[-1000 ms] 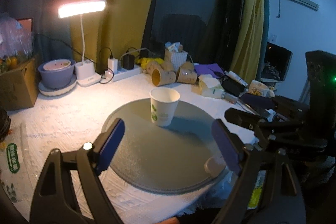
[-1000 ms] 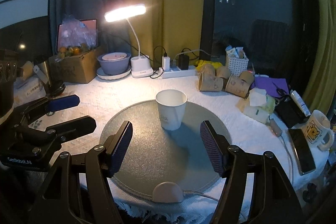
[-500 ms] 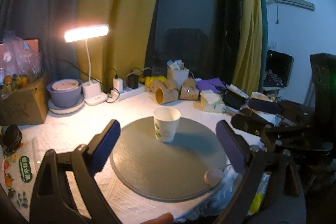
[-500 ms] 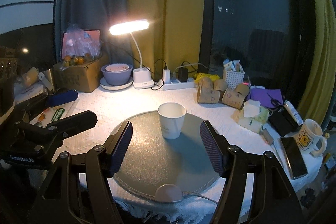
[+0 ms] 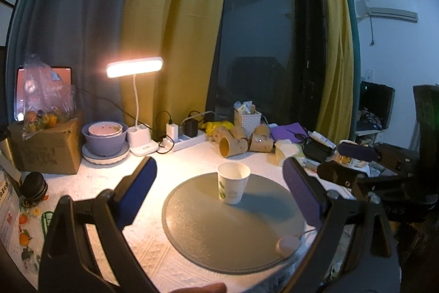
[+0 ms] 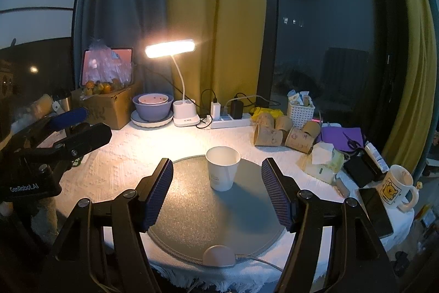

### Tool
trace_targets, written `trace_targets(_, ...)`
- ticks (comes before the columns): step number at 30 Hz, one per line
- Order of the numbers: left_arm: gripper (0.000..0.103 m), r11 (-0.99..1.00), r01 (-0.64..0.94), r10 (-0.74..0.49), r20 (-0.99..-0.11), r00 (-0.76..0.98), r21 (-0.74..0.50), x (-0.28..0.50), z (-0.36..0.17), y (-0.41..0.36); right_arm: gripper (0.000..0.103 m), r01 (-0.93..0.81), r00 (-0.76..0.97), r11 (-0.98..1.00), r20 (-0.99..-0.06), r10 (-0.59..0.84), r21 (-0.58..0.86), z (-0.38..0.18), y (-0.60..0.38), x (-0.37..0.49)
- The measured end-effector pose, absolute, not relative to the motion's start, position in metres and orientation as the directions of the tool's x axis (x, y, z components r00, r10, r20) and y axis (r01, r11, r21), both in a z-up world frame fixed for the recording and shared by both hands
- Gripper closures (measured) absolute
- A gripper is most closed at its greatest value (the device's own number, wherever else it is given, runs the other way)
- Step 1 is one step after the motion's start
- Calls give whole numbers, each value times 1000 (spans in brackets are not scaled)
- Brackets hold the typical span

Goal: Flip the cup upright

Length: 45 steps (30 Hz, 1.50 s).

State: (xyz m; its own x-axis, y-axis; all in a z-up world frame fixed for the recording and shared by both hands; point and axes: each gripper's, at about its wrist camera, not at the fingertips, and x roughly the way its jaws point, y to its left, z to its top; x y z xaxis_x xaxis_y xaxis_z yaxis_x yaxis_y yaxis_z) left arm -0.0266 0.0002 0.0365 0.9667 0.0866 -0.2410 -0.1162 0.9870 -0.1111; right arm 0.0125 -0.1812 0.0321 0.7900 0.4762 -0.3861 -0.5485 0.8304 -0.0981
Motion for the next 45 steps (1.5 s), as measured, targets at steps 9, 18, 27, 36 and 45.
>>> trace_targets(9, 9, 986, -121, 93, -231, 969, -113, -31, 37, 1, 33, -547, 791, 831, -386, 475, -99, 32, -181, 11)
trace_targets(18, 9, 986, -121, 93, -232, 968, -112, -30, 37, -1, 33, -548, 790, 831, -388, 475, -98, 32, -181, 11)
trace_targets(27, 9, 987, -116, 87, -233, 969, -113, -30, 37, -2, 33, -548, 788, 831, -393, 474, -97, 30, -180, 11)
trace_targets(36, 9, 987, -110, 81, -231, 970, -114, -32, 37, -5, 33, -549, 786, 830, -396, 474, -96, 28, -178, 10)
trace_targets(45, 9, 987, -111, 82, -232, 969, -114, -32, 37, -5, 33, -551, 785, 829, -396, 477, -93, 27, -178, 10)
